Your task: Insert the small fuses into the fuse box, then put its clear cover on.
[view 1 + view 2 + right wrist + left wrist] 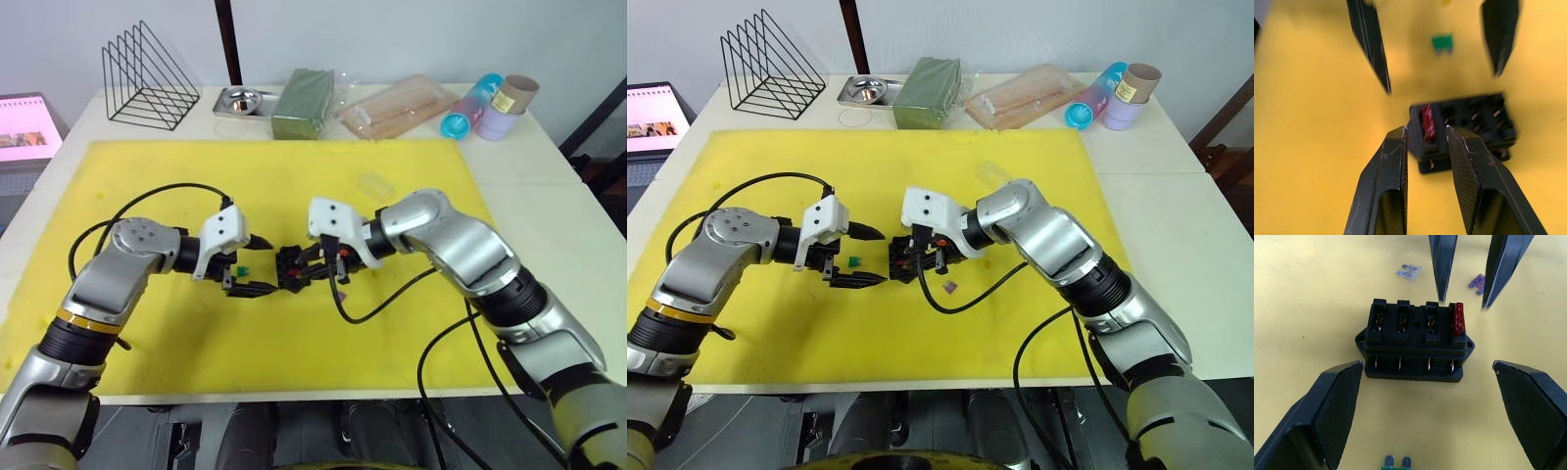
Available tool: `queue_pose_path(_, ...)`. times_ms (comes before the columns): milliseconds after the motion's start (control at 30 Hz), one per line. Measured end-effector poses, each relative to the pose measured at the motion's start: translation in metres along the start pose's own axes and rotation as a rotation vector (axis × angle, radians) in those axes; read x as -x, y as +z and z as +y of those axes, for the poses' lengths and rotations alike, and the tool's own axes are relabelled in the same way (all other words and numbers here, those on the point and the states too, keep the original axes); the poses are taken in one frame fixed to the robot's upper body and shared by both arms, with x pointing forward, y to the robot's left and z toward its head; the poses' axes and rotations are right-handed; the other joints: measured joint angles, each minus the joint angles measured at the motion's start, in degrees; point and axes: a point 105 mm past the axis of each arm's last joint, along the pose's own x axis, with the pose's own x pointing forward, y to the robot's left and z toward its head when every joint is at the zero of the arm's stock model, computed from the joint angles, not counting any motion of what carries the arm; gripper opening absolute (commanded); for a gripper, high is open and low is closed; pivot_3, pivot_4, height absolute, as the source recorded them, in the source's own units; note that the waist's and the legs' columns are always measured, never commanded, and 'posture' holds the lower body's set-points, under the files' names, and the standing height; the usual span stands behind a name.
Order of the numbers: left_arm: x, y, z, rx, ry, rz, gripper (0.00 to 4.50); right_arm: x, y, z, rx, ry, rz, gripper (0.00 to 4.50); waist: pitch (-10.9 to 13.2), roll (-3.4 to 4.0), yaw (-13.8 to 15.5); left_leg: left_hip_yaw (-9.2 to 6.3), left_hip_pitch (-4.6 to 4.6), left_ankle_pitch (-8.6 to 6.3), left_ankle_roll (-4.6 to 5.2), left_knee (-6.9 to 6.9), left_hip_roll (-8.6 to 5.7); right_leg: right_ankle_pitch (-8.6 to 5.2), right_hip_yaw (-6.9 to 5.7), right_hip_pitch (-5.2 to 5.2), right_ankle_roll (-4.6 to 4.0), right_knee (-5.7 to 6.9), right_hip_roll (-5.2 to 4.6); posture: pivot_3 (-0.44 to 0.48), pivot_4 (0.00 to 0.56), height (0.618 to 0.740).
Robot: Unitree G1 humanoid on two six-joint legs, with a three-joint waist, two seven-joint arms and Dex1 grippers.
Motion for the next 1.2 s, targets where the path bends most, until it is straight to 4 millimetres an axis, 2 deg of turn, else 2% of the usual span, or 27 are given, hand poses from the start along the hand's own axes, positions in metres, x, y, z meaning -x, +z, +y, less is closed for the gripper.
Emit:
queue_pose_path(133, 0.0, 0.0, 0.0, 0.001, 0.0, 0.0, 4.5, 0.001, 0.008, 0.002, 0.0, 0.014, -0.034, 1.37, 0.0, 0.0, 0.0, 0.01, 0.0, 0.0, 0.0, 0.0, 0.0, 0.0, -0.01, 0.0, 0.0, 0.0, 0.0, 0.0, 0.15, 0.74)
queue_pose_path(167, 0.0, 0.0, 0.0, 0.001, 0.0, 0.0, 4.5, 0.0, 0.009, 0.002, 0.0, 0.011, -0.039, 0.97, 0.0, 0.0, 0.0, 0.01, 0.0, 0.0, 0.0, 0.0, 0.0, 0.0, 0.0, 0.0, 0.0, 0.0, 0.0, 0.0, 0.15, 0.74)
queue_pose_path(200, 0.0, 0.0, 0.0, 0.002, 0.0, 0.001, 4.5, -0.001, 0.011, 0.002, 0.002, 0.006, -0.049, 0.83, 0.0, 0.0, 0.0, 0.01, 0.0, 0.0, 0.0, 0.0, 0.0, 0.0, -0.01, 0.0, 0.0, 0.0, 0.0, 0.0, 0.15, 0.74)
queue_pose_path(267, 0.0, -0.001, 0.0, 0.002, 0.0, 0.001, 4.5, -0.004, 0.013, 0.001, 0.005, 0.004, -0.076, 0.14, 0.0, 0.0, 0.0, 0.01, 0.0, 0.0, 0.0, 0.0, 0.0, 0.0, -0.01, 0.0, 0.0, 0.0, 0.0, 0.0, 0.15, 0.74)
queue_pose_path(300, 0.0, -0.001, 0.0, 0.002, 0.001, 0.001, 4.5, -0.006, 0.013, 0.002, 0.004, 0.004, -0.088, 0.04, 0.0, 0.0, 0.0, 0.0, 0.0, 0.0, 0.0, 0.0, 0.0, 0.0, -0.01, 0.0, 0.0, 0.0, 0.0, 0.0, 0.15, 0.74)
queue_pose_path(433, 0.001, -0.001, 0.0, 0.003, 0.004, 0.002, 4.5, -0.012, 0.001, 0.003, -0.029, 0.008, -0.105, 0.04, 0.0, 0.0, 0.0, 0.01, -0.02, 0.0, 0.0, 0.0, -0.01, 0.0, 0.0, 0.0, 0.0, 0.0, -0.02, 0.0, 0.15, 0.74)
queue_pose_path(933, 0.001, -0.001, 0.001, 0.006, 0.011, 0.004, 4.5, -0.018, -0.02, -0.002, -0.047, -0.025, -0.103, 0.04, 0.0, 0.0, 0.0, 0.01, -0.02, 0.0, 0.0, 0.0, -0.01, 0.0, -0.01, 0.0, 0.0, -0.01, 0.0, 0.0, 0.15, 0.74)
queue_pose_path(1200, 0.001, -0.001, 0.002, 0.006, 0.014, 0.004, 4.5, -0.026, -0.03, 0.003, 0.011, -0.003, -0.088, 0.04, 0.0, -0.01, 0.0, 0.0, 0.03, 0.0, 0.0, 0.0, -0.02, 0.0, -0.01, 0.04, 0.0, 0.0, 0.0, 0.0, 0.15, 0.74)
